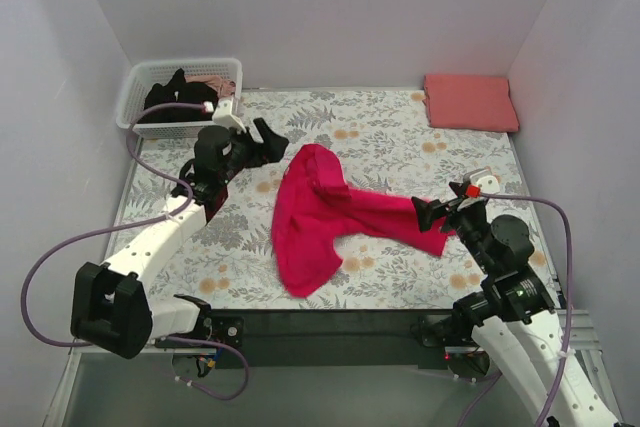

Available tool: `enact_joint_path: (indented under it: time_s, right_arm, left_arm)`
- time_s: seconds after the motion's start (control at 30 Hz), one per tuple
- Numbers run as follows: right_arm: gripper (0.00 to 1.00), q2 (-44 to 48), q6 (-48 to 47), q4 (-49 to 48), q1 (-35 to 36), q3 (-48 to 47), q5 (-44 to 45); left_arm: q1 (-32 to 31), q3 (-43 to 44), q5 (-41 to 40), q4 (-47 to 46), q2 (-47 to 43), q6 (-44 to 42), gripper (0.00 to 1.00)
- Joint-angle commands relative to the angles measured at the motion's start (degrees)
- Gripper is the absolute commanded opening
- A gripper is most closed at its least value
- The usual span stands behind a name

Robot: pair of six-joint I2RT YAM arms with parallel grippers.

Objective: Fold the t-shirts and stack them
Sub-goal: Move the tshirt to the center of the board, then flatten the tshirt out

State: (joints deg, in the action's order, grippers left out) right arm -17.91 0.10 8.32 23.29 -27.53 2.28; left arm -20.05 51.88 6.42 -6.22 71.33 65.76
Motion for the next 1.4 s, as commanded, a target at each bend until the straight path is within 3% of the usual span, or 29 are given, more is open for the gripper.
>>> enact_joint_path:
  time_s: [0.0,0.2,0.3,0.37,0.4,0.5,0.6,0.77,1.07,1.27,1.37]
  right_arm:
    - [0.98,-7.10,4.11,2.40,0.27,-5.69,-3.50]
    - [0.98,-20.37,9.74,4.42,0.27,-9.64,-5.53]
    - [0.98,-28.30,11.76,4.69,0.18,-11.31,-10.53]
    - [0.91,-35.13,11.77,4.69,0.27,-12.11,-15.87]
    - [0.76,-37.78,11.07,4.69,0.44,-13.50,-17.73]
    - [0.62,-47.98,10.80,4.52,1.32,-17.36,-21.70]
    - [0.60,-56.58,11.41,2.41,2.99,-20.53,-22.32]
    - [0.58,-68.10,13.87,-2.34,4.57,-26.43,-24.16]
    - [0.56,-79.63,14.40,-2.52,5.98,-31.70,-24.43]
    - [0.40,-82.37,14.23,-2.17,6.33,-32.41,-25.14]
    - [0.24,-82.72,13.44,-1.29,6.24,-32.94,-23.48]
  left_arm:
    - [0.28,-5.88,-5.10,7.17,-7.24,2.36,0.82]
    - [-2.09,-10.39,2.80,19.21,-10.77,2.53,0.87]
    - [-5.25,-13.63,3.26,22.91,-12.00,3.94,0.86]
    - [-7.35,-16.27,2.64,23.97,-12.53,4.90,0.85]
    - [-7.98,-17.15,2.99,23.97,-12.79,6.04,0.84]
    - [-10.35,-19.70,2.91,23.53,-11.75,7.45,0.80]
    - [-11.50,-20.59,2.46,23.53,-10.25,7.19,0.77]
    - [-11.76,-20.41,2.46,23.62,-8.84,5.79,0.60]
    - [-12.11,-21.99,4.75,24.85,-5.50,5.70,0.56]
    - [-12.38,-22.52,5.19,25.90,-3.48,5.61,0.56]
    - [-12.64,-22.35,5.19,26.34,-2.95,5.52,0.56]
